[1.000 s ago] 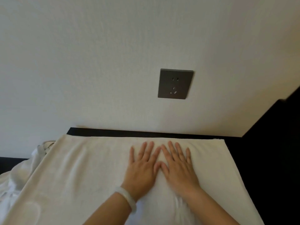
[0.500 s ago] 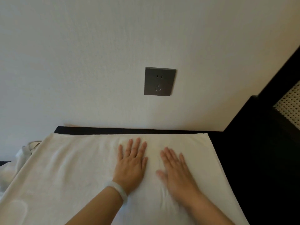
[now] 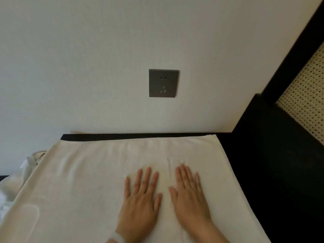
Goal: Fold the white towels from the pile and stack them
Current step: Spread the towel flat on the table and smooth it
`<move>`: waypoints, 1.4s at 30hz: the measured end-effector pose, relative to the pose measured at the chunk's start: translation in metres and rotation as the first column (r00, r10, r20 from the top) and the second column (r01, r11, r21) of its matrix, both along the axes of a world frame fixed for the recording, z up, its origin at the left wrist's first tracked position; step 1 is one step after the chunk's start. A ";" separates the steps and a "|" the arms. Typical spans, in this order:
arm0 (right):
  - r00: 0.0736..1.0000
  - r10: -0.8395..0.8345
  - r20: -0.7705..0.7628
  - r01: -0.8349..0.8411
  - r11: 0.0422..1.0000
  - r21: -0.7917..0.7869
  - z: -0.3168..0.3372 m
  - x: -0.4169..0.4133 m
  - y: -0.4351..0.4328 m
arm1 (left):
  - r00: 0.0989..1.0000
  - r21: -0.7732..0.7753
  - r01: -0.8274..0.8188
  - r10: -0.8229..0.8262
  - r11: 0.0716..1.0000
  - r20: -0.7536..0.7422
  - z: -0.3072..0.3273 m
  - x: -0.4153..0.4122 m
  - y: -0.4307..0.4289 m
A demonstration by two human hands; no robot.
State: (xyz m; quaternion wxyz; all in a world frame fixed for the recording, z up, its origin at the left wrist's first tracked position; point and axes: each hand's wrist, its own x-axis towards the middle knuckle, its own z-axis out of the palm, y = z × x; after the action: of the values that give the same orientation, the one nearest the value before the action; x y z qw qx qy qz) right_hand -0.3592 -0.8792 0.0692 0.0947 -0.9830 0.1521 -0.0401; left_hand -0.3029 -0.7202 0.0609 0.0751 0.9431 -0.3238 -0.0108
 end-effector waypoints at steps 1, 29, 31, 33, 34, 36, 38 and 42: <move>1.000 0.004 -0.022 -0.004 1.000 0.025 -0.001 -0.012 0.001 | 1.000 -0.004 0.000 0.000 1.000 0.004 0.000 0.000 0.001; 0.942 -0.335 0.005 0.334 0.938 -0.091 0.013 -0.112 -0.018 | 1.000 0.006 0.025 -0.025 1.000 0.001 0.012 -0.060 0.009; 0.987 -0.117 0.110 0.118 0.993 -0.003 0.011 -0.076 0.024 | 0.996 0.031 0.083 -0.082 0.996 -0.032 0.013 -0.071 0.015; 0.999 0.020 0.031 -0.021 1.000 0.023 0.005 -0.054 0.057 | 0.997 0.049 0.075 -0.073 0.996 -0.028 0.013 -0.065 0.032; 0.999 0.027 -0.036 -0.027 1.000 0.012 -0.002 -0.051 0.062 | 0.999 0.048 0.047 -0.047 0.998 -0.013 0.014 -0.058 0.044; 1.000 0.014 -0.027 -0.015 0.999 -0.035 -0.012 -0.052 0.058 | 0.999 0.048 -0.025 0.028 0.999 -0.045 0.013 -0.042 0.077; 1.000 0.005 -0.006 -0.005 1.000 0.002 -0.009 -0.055 0.056 | 0.987 0.066 -0.125 0.131 0.990 -0.097 0.011 -0.024 0.117; 1.000 -0.031 0.001 0.031 0.999 0.026 0.006 -0.051 0.066 | 0.943 0.067 -0.312 0.317 0.948 -0.100 -0.002 0.010 0.185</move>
State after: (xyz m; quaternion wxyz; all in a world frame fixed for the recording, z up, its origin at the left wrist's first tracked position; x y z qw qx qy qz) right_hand -0.4105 -0.8136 0.0748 0.1067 -0.9792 0.1678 -0.0401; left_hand -0.2932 -0.5348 0.0593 0.0696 0.9822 -0.1643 -0.0586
